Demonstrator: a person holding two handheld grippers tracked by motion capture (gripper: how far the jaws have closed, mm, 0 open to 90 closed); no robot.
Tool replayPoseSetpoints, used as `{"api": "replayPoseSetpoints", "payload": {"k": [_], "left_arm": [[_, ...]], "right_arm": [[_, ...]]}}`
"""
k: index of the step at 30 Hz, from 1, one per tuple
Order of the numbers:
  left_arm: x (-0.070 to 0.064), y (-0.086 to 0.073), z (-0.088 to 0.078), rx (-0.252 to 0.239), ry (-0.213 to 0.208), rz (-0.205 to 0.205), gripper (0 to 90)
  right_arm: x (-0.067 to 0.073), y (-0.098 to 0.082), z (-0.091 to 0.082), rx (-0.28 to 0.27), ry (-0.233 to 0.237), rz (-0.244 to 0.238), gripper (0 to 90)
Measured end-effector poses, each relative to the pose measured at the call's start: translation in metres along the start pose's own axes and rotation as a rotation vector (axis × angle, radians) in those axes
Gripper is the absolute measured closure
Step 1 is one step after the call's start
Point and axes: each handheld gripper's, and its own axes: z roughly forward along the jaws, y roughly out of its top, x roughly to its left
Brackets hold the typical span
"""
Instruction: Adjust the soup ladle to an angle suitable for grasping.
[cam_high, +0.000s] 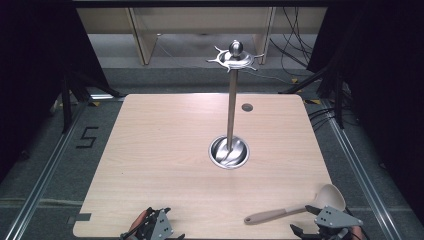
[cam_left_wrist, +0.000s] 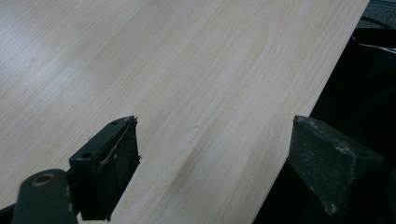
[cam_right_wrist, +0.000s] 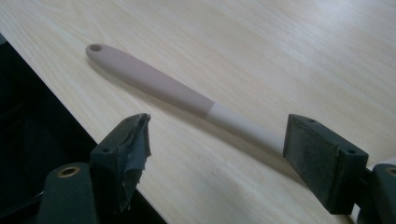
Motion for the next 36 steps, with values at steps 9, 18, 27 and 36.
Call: {"api": "replayPoseSetpoints", "payload": {"k": [9,18,27,36], "left_arm": [[0.0,0.0,0.0,-0.013,-0.008,-0.02,15.5],[0.001,0.0,0.001,-0.006,-0.016,-0.016,15.5],[0.002,-0.001,0.0,-0.001,-0.003,-0.011,15.5],[0.001,-0.001,0.002,-0.002,-0.003,-0.013,15.5]], "right_arm": [[-0.003,-0.001,0.001,0.005,0.025,-0.026,17.9],[-0.004,0.002,0.0,0.008,0.028,-0.053,21.0],[-0.011,0.017,0.004,0.046,0.007,-0.122,28.7],[-0.017,0.031,0.009,0.101,0.008,-0.213,34.7]]}}
